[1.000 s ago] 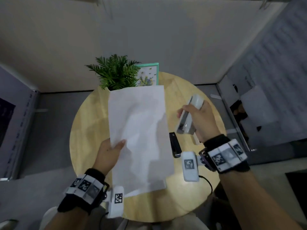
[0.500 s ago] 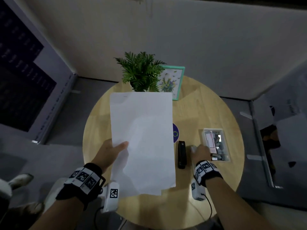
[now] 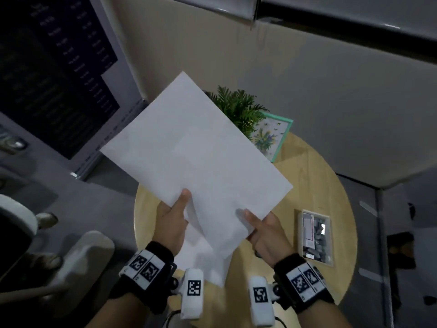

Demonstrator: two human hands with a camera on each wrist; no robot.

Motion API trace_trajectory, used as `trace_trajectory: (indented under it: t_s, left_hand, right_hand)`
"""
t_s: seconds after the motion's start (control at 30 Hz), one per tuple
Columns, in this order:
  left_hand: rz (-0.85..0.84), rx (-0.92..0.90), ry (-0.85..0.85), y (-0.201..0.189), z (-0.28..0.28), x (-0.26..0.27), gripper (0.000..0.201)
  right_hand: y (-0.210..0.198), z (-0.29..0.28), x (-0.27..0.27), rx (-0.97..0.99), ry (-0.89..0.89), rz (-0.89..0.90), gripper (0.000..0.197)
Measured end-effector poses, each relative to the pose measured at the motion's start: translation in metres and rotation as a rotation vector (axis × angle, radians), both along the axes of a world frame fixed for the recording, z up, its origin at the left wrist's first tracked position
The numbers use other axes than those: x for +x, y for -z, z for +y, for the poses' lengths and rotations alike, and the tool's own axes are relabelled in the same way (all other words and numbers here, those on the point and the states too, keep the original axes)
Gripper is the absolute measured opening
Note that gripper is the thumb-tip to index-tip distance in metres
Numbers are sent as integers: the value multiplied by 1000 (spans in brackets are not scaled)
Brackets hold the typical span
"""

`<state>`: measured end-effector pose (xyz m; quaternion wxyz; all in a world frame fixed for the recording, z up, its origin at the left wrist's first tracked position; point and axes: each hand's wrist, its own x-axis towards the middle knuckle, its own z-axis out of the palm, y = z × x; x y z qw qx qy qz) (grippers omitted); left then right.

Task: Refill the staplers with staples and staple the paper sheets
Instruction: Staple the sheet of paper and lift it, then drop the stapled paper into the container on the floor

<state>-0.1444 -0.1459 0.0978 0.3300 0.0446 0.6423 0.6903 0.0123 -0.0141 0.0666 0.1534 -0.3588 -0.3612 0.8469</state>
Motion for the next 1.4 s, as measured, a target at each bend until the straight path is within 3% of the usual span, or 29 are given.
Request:
trace_trajectory:
  t_s: [0.1,0.2,0.23,0.3,0.4,0.47,0.57,0.63,0.73,0.9,0.97,1.03,1.2,1.4]
  left_hand:
    - [-161,61,-11,3,-16,-8,20]
    - [-300,153,-137,10,-45,-47,57]
    - [-347,195,-219,11,-58,-66,51]
    - [-309,225,-216,14,-84,-107,45]
    - [-208,75,14,8,-108,-157,49]
    - [-43,-126,304,7,-116,-185,48]
    - [161,-416,487,16,-121,-225,3]
    - [208,-491,401,26,-127,-258,5]
    - [201,-581,143,53,-148,-318,10]
    - [338,-823,-132,95,-185,-394,36]
    - [365,-893,-149,113,-192,-408,37]
    - [353,-1001,-103,132,-195,-413,39]
    - [275,-1138,136,192,-184,-401,34]
    - [239,-1128,373,272,-158,-376,39]
  right_hand:
    - [0,9,-17,198,8,-111,82]
    - [8,24,-22,351,-39,-234,78]
    - [10,29,-25,370,-64,-263,76]
    - [11,35,-34,410,-120,-315,64]
    - [16,38,-61,499,-232,-414,25]
    - [20,35,-83,527,-327,-486,24]
    - [28,19,-127,509,-364,-512,24]
    - [36,5,-161,461,-307,-459,28]
    - [56,-16,-209,482,-225,-541,41]
    - [108,-42,-261,872,-571,-1073,82]
    - [125,-51,-269,864,-672,-1291,90]
    - [138,-55,-272,812,-714,-1390,91]
    - [151,-51,-269,900,-802,-1427,90]
    - [156,-49,-266,993,-864,-1421,86]
